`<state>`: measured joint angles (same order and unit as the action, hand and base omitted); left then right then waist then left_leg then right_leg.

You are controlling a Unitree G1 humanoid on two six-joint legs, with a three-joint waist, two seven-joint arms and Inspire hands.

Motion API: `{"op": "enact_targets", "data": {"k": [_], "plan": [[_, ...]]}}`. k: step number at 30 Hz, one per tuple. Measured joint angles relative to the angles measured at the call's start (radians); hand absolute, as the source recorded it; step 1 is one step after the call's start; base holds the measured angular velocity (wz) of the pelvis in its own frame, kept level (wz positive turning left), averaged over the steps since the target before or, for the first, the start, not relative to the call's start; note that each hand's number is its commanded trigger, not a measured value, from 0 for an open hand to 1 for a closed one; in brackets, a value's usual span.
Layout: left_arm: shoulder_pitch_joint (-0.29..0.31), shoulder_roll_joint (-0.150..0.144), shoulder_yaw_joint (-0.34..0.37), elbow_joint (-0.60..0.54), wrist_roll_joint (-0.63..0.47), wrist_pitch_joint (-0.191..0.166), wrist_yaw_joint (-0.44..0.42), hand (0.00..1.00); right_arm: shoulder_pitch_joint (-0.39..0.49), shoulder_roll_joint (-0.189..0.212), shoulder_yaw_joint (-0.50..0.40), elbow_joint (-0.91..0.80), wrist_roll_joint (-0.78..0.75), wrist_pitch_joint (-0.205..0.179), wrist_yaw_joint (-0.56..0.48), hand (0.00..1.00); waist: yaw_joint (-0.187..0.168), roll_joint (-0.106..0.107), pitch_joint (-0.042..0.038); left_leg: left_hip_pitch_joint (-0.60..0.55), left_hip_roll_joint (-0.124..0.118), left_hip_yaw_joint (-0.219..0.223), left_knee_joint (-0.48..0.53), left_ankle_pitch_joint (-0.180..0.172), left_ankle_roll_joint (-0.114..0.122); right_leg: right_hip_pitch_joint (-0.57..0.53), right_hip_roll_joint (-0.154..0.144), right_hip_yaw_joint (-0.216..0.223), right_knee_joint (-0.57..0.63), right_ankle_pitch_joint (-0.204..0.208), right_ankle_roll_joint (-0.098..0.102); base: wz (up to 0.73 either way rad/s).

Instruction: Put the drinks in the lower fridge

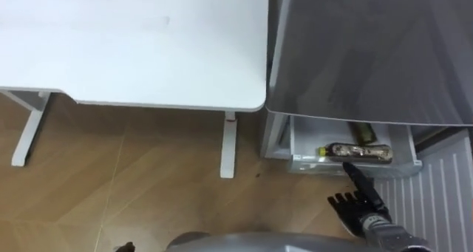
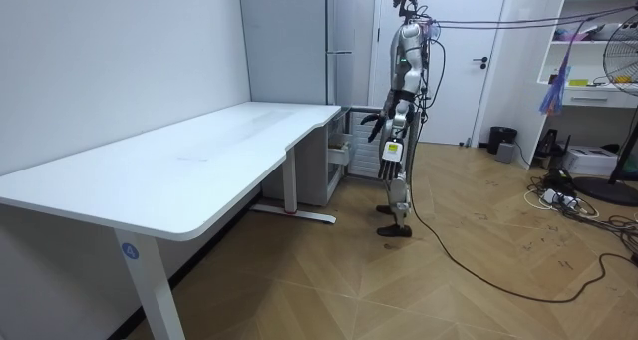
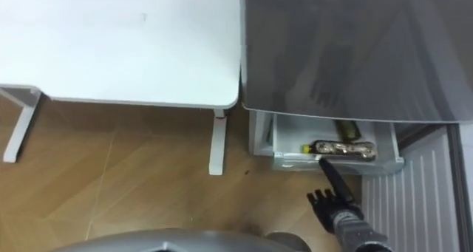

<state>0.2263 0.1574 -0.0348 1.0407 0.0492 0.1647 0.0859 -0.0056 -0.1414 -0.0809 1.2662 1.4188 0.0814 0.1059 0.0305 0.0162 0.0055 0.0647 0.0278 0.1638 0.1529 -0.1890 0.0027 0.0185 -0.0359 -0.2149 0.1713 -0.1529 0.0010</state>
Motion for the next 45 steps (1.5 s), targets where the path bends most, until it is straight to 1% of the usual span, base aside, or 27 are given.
{"op": "enact_targets", "data": {"k": [2,3,5,7,8,10,11,13,14,16,18,19,21,22,23,24,26,28,30,31,33,34,38,40,43,44,45], "plan": [[0.000,-0.007,-0.001,0.001,0.001,-0.019,0.010,0.00,0.011,0.001,0.004,0.000,0.008,-0.006,0.000,0.00,0.000,0.003,0.0001,0.010,0.001,0.000,-0.010,-0.002,-0.001,0.000,0.006,0.023,0.001,0.002,-0.002,-0.33],[0.000,-0.009,0.000,0.002,0.003,-0.032,0.013,0.00,0.017,0.001,0.004,0.000,0.008,-0.016,0.000,0.00,-0.002,0.007,-0.0013,0.012,0.002,-0.001,-0.010,-0.004,-0.001,0.000,0.009,0.028,0.002,0.002,-0.003,-0.21],[0.001,-0.009,0.001,0.013,0.003,-0.050,0.015,0.00,0.023,-0.001,0.006,0.016,0.006,-0.028,0.005,0.00,-0.003,0.010,-0.0006,0.021,0.004,0.000,-0.010,-0.006,-0.003,-0.001,0.014,0.037,-0.001,0.004,-0.005,-0.15],[0.006,-0.009,0.004,0.029,0.003,-0.057,0.015,0.00,0.036,-0.005,0.002,0.021,-0.022,-0.030,0.004,0.00,-0.003,0.011,-0.0001,0.028,0.007,-0.002,-0.010,-0.012,-0.006,0.001,0.020,0.049,-0.001,0.004,-0.006,-0.17],[0.012,-0.011,0.021,0.037,0.006,-0.058,0.013,0.00,0.042,-0.007,-0.003,0.021,-0.052,-0.032,0.003,0.00,-0.005,0.013,-0.0018,0.028,0.009,-0.004,-0.010,-0.013,-0.007,0.001,0.022,0.051,-0.001,0.005,-0.007,-0.11],[0.017,-0.012,0.035,0.039,0.005,-0.058,0.011,0.00,0.052,-0.008,-0.004,0.022,-0.085,-0.040,-0.001,0.00,-0.015,0.011,-0.0004,0.028,0.011,-0.002,-0.008,-0.013,-0.008,0.000,0.024,0.051,-0.002,0.006,-0.008,-0.03],[0.019,-0.015,0.040,0.038,0.003,-0.058,0.009,0.00,0.058,-0.009,-0.008,0.023,-0.115,-0.040,-0.007,0.00,-0.023,0.006,0.0016,0.030,0.011,-0.003,-0.007,-0.013,-0.008,-0.001,0.024,0.052,-0.002,0.006,-0.009,-0.04],[0.018,-0.022,0.053,0.038,0.000,-0.057,0.008,0.00,0.063,-0.007,-0.010,0.023,-0.167,-0.037,-0.021,0.00,-0.027,0.002,0.0009,0.032,0.011,-0.004,-0.005,-0.013,-0.008,-0.001,0.024,0.056,-0.001,0.004,-0.010,-0.09],[0.018,-0.024,0.054,0.037,0.001,-0.058,0.009,0.00,0.065,-0.005,-0.010,0.026,-0.211,-0.037,-0.029,0.00,-0.028,-0.004,-0.0002,0.033,0.011,-0.008,-0.002,-0.013,-0.008,-0.001,0.024,0.060,-0.002,0.004,-0.011,-0.09],[0.014,-0.023,0.075,0.038,-0.001,-0.060,0.011,0.00,0.060,-0.001,-0.023,0.059,-0.306,-0.037,-0.031,0.00,-0.043,-0.016,-0.0026,0.033,0.010,-0.023,0.000,-0.013,-0.008,0.002,0.024,0.060,-0.003,0.003,-0.011,-0.03],[0.016,-0.016,0.091,0.039,-0.002,-0.061,0.017,0.00,0.058,-0.002,-0.023,0.091,-0.434,-0.037,-0.040,0.00,-0.062,-0.033,-0.0025,0.033,0.010,-0.026,-0.002,-0.013,-0.009,0.002,0.025,0.061,-0.004,0.003,-0.012,0.00],[0.017,-0.013,0.092,0.039,-0.002,-0.061,0.017,0.00,0.059,-0.002,-0.022,0.095,-0.466,-0.037,-0.041,0.00,-0.063,-0.038,-0.0028,0.034,0.010,-0.025,-0.002,-0.013,-0.009,0.002,0.025,0.062,-0.003,0.003,-0.012,-0.05],[0.017,-0.004,0.109,0.041,0.002,-0.062,0.012,0.00,0.078,-0.002,-0.020,0.109,-0.597,-0.033,-0.041,0.00,-0.060,-0.048,-0.0060,0.036,0.010,-0.022,-0.002,-0.013,-0.009,0.001,0.025,0.067,-0.003,0.003,-0.012,-0.05],[0.017,-0.002,0.111,0.043,0.001,-0.063,0.010,0.00,0.083,-0.002,-0.019,0.112,-0.621,-0.027,-0.042,0.00,-0.059,-0.049,-0.0051,0.036,0.010,-0.023,-0.002,-0.013,-0.009,0.001,0.026,0.069,-0.003,0.003,-0.012,-0.05],[0.017,0.004,0.111,0.048,0.004,-0.062,0.010,0.00,0.094,-0.002,-0.019,0.112,-0.665,-0.018,-0.047,0.00,-0.059,-0.058,-0.0017,0.037,0.010,-0.023,-0.002,-0.013,-0.009,0.001,0.026,0.072,-0.003,0.003,-0.012,0.00],[0.017,0.008,0.110,0.051,0.009,-0.062,0.008,0.00,0.106,0.000,-0.019,0.112,-0.704,-0.014,-0.052,0.00,-0.060,-0.060,-0.0029,0.037,0.011,-0.023,-0.002,-0.014,-0.009,0.002,0.026,0.071,-0.004,0.003,-0.012,0.00],[0.016,0.010,0.110,0.059,0.012,-0.062,0.007,0.00,0.121,0.000,-0.018,0.112,-0.748,-0.014,-0.062,0.00,-0.059,-0.064,-0.0023,0.036,0.011,-0.024,-0.004,-0.016,-0.011,0.003,0.027,0.072,-0.003,0.003,-0.011,0.00],[0.015,0.010,0.110,0.062,0.034,-0.054,0.006,0.00,0.127,-0.001,-0.010,0.112,-0.806,-0.014,-0.066,0.00,-0.055,-0.058,-0.0017,0.036,0.014,-0.026,-0.004,-0.027,-0.010,-0.001,0.032,0.077,-0.002,0.004,-0.010,-0.08],[0.014,0.009,0.108,0.063,0.047,-0.038,-0.002,0.00,0.124,-0.001,0.037,0.106,-0.873,-0.012,-0.072,0.00,-0.049,-0.049,-0.0021,0.036,0.016,-0.026,-0.002,-0.031,-0.009,0.001,0.036,0.084,-0.001,0.010,-0.012,-0.15],[0.015,0.009,0.106,0.070,0.054,-0.038,-0.003,0.00,0.123,-0.001,0.048,0.104,-0.883,-0.012,-0.074,0.00,-0.048,-0.046,-0.0021,0.036,0.016,-0.025,-0.001,-0.031,-0.009,0.001,0.037,0.085,0.000,0.010,-0.012,-0.07],[0.008,0.008,0.087,0.084,0.076,-0.026,-0.003,0.00,0.117,-0.006,0.080,0.094,-0.917,-0.015,-0.087,0.00,-0.048,-0.033,-0.0015,0.035,0.016,-0.026,-0.001,-0.031,-0.009,0.000,0.038,0.087,0.002,0.011,-0.013,-0.02],[0.006,0.007,0.087,0.084,0.077,-0.022,-0.003,0.00,0.115,-0.009,0.086,0.094,-0.923,-0.015,-0.092,0.00,-0.048,-0.030,-0.0013,0.035,0.016,-0.026,-0.001,-0.031,-0.009,0.000,0.038,0.087,0.002,0.011,-0.013,0.00],[0.001,0.007,0.088,0.083,0.077,-0.018,-0.005,0.00,0.088,-0.020,0.098,0.093,-0.997,-0.016,-0.106,0.00,-0.049,-0.020,0.0035,0.034,0.017,-0.027,-0.002,-0.031,-0.009,0.000,0.038,0.084,0.000,0.011,-0.013,0.00],[-0.001,0.007,0.088,0.082,0.081,-0.019,-0.007,0.00,0.083,-0.021,0.099,0.092,-1.001,-0.016,-0.108,0.00,-0.048,-0.017,0.0036,0.034,0.017,-0.027,-0.002,-0.031,-0.009,0.000,0.038,0.084,-0.003,0.011,-0.012,0.00],[0.000,0.007,0.089,0.083,0.122,-0.018,-0.010,0.00,0.085,-0.020,0.107,0.084,-0.985,-0.016,-0.113,0.00,-0.046,-0.016,0.0032,0.034,0.017,-0.026,-0.002,-0.032,-0.010,0.000,0.038,0.082,-0.004,0.009,-0.012,0.00],[0.001,0.007,0.089,0.083,0.130,-0.017,-0.010,0.00,0.084,-0.019,0.107,0.084,-0.979,-0.016,-0.117,0.00,-0.046,-0.012,0.0002,0.034,0.017,-0.026,-0.002,-0.032,-0.010,0.001,0.038,0.083,-0.004,0.009,-0.012,0.00],[0.002,0.006,0.088,0.083,0.144,-0.017,-0.010,0.00,0.085,-0.018,0.106,0.085,-0.964,-0.016,-0.118,0.00,-0.048,-0.015,0.0016,0.034,0.017,-0.030,-0.002,-0.032,-0.010,0.001,0.038,0.083,-0.004,0.009,-0.012,0.00]]}}
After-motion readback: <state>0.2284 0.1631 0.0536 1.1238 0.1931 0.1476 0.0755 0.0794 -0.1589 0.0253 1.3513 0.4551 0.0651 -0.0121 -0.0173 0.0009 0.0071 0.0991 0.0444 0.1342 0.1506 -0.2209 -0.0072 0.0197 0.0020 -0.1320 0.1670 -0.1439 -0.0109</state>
